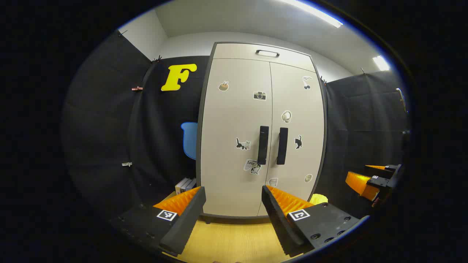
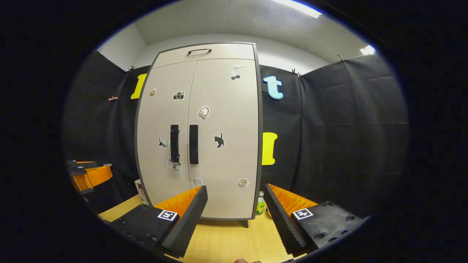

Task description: Open the right door of the double-door shoe cabinet with the right hand, and open the left door with the left hand.

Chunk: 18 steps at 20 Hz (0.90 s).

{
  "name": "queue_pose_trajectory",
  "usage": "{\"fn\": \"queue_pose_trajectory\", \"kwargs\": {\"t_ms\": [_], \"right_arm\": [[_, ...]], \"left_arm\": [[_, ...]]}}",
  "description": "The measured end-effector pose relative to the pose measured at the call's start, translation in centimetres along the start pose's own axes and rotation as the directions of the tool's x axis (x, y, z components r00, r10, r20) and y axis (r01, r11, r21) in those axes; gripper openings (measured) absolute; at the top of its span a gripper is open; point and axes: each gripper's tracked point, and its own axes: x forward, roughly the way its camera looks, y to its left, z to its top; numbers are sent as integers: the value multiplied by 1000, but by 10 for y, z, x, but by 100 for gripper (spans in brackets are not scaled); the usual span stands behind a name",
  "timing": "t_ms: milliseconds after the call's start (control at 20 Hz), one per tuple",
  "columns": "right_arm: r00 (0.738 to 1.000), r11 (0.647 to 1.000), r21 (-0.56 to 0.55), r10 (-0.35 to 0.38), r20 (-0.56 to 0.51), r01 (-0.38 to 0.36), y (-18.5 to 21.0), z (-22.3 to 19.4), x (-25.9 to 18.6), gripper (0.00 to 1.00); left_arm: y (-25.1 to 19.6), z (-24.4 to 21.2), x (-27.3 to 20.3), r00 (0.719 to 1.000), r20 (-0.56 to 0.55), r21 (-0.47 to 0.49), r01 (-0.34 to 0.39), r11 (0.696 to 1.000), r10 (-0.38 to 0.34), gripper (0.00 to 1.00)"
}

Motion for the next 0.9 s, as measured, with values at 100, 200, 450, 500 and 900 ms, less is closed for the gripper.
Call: {"fn": "queue_pose_trajectory", "kwargs": {"t_ms": [100,200,450,500,900], "right_arm": [[1000,1000,-3,3,-5,-3,2,-1,4,98],[1000,1000,2,6,2,-6,4,3,6,98],[1000,1000,4,13,12,-13,8,7,15,98],[1000,1000,8,18,12,-19,10,7,16,98],[999,999,14,46,10,-46,19,12,19,98]], "left_arm": [[2,-2,5,1000,-8,9,-5,1000,5,95],[1,-1,9,1000,-6,13,-1,1000,1,95],[-7,4,17,999,7,-18,41,999,-41,95],[-8,5,18,999,10,-8,46,999,-46,95],[-7,6,23,998,16,9,59,998,-60,95]]}}
